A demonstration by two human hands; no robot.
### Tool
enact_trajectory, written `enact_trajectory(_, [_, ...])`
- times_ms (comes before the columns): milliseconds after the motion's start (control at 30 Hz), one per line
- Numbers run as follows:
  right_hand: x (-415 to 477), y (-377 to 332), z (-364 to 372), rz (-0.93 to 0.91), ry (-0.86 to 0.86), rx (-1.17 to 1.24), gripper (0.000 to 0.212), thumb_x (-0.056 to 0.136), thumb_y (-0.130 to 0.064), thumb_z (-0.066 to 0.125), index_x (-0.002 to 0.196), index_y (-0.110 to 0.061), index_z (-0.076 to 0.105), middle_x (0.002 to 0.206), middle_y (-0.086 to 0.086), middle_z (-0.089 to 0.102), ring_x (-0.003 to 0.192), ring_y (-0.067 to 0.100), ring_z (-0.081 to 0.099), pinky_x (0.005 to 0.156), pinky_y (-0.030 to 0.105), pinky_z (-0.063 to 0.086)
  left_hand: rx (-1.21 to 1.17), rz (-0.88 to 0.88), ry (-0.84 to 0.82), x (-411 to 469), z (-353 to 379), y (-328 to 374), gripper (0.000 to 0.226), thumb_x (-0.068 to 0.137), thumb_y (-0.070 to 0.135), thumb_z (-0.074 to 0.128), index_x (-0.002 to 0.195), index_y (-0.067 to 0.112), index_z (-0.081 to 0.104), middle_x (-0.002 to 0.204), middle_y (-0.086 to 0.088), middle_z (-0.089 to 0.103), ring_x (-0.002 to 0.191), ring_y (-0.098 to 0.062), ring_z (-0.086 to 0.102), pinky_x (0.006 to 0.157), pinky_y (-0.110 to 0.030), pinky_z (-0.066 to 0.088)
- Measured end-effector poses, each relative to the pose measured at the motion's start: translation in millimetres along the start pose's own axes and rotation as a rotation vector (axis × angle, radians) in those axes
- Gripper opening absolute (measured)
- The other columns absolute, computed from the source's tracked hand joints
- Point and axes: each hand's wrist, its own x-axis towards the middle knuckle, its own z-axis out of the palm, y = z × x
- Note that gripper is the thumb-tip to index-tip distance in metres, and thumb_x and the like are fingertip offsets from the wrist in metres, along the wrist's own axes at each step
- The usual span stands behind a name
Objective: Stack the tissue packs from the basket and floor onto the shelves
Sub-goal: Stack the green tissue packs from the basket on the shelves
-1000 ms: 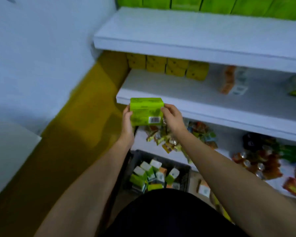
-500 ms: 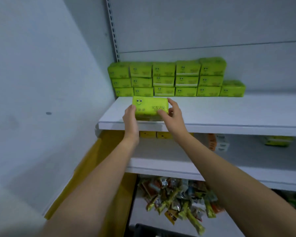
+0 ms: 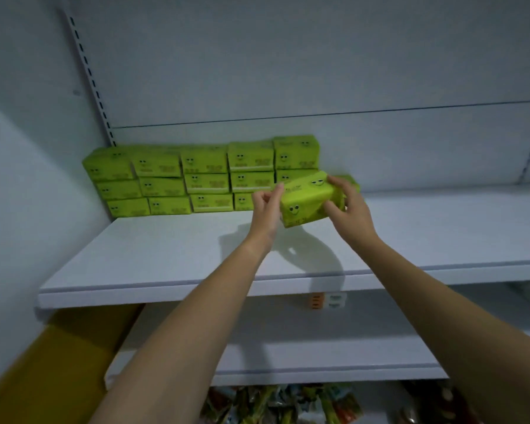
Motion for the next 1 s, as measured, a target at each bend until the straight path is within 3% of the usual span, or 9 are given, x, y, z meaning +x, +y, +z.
enact_trajectory(100, [31,37,-35,0.016,0.066,-0.043,0.046,0.08,-0.014,0.055,0.126,-0.016,0.053,0.116,0.009,0.06,0.088,0.019,0.051,0.069,0.016,0.034,0.039,0.014,-0.061,29,59,-7,0.032,0.095,0.027,0.051,0.122,0.015,0.038,0.125,-0.005,0.048,0.111,-0.019,0.05,0.085,-0.029,0.043])
enact_trajectory(200, [60,67,-59,0.016,0.106,-0.077,0.044,0.083,-0.001,0.054,0.126,-0.011,0.052,0.117,0.009,0.061,0.087,0.016,0.049,0.065,0.013,0.033,0.118,0.041,-0.107,58,106,-13,0.041,0.091,0.017,0.055,0.129,0.013,0.04,0.131,-0.011,0.051,0.116,-0.023,0.052,0.1,-0.039,0.043])
enact_trajectory(367, [106,112,-79,0.061,0.127,-0.095,0.045,0.085,-0.003,0.052,0.13,-0.011,0.049,0.126,0.011,0.053,0.113,0.023,0.049,0.085,0.019,0.034,0.208,0.04,-0.172,101,159,-19,0.048,0.089,0.011,0.053,0.135,0.012,0.037,0.108,0.003,0.049,0.09,-0.008,0.049,0.075,-0.022,0.043])
enact_trajectory(467, [125,132,-79,0.092,0.11,-0.104,0.049,0.084,-0.003,0.054,0.132,-0.009,0.047,0.13,0.013,0.05,0.121,0.024,0.044,0.096,0.022,0.031,0.223,0.029,-0.174,119,175,-29,0.059,0.08,0.012,0.055,0.135,0.012,0.037,0.092,0.009,0.052,0.08,-0.004,0.051,0.07,-0.017,0.043])
enact_trajectory(567, [141,147,-71,0.083,0.083,-0.085,0.052,0.083,-0.002,0.057,0.133,-0.006,0.046,0.132,0.015,0.049,0.123,0.026,0.044,0.1,0.024,0.03,0.308,0.074,-0.087,127,179,-40,0.065,0.073,0.016,0.057,0.135,0.015,0.038,0.115,-0.005,0.054,0.104,-0.017,0.054,0.091,-0.03,0.048])
enact_trajectory(633, [151,151,-61,0.084,0.055,-0.083,0.053,0.082,-0.001,0.057,0.134,-0.005,0.045,0.132,0.017,0.047,0.124,0.026,0.043,0.099,0.021,0.029,0.422,0.19,-0.014,129,175,-49,0.061,0.076,0.01,0.059,0.134,0.008,0.039,0.129,-0.013,0.047,0.12,-0.026,0.047,0.104,-0.035,0.039])
enact_trajectory(767, [162,152,-42,0.076,-0.004,-0.132,0.053,0.085,-0.002,0.054,0.136,-0.01,0.045,0.129,0.017,0.036,0.097,0.016,0.044,0.08,0.008,0.028,0.808,0.435,0.12,132,160,-60,0.037,0.084,-0.001,0.058,0.12,0.001,0.05,0.125,-0.017,0.041,0.116,-0.029,0.046,0.096,-0.025,0.035])
enact_trajectory(900, [171,153,-30,0.058,0.042,-0.258,0.05,0.087,-0.003,0.05,0.135,-0.015,0.046,0.121,0.018,0.04,0.1,0.029,0.047,0.08,0.019,0.032,1.133,0.563,0.159,141,154,-65,0.023,0.081,-0.006,0.057,0.102,0.003,0.062,0.111,-0.018,0.052,0.106,-0.034,0.048,0.084,-0.038,0.044])
enact_trajectory(1000, [176,150,-25,0.094,0.044,-0.252,0.05,0.087,-0.001,0.047,0.136,-0.014,0.044,0.123,0.017,0.041,0.095,0.028,0.049,0.081,0.021,0.033,1.256,0.52,0.096,143,154,-68,0.03,0.09,0.003,0.047,0.117,0.009,0.058,0.122,-0.011,0.052,0.115,-0.029,0.042,0.088,-0.034,0.036])
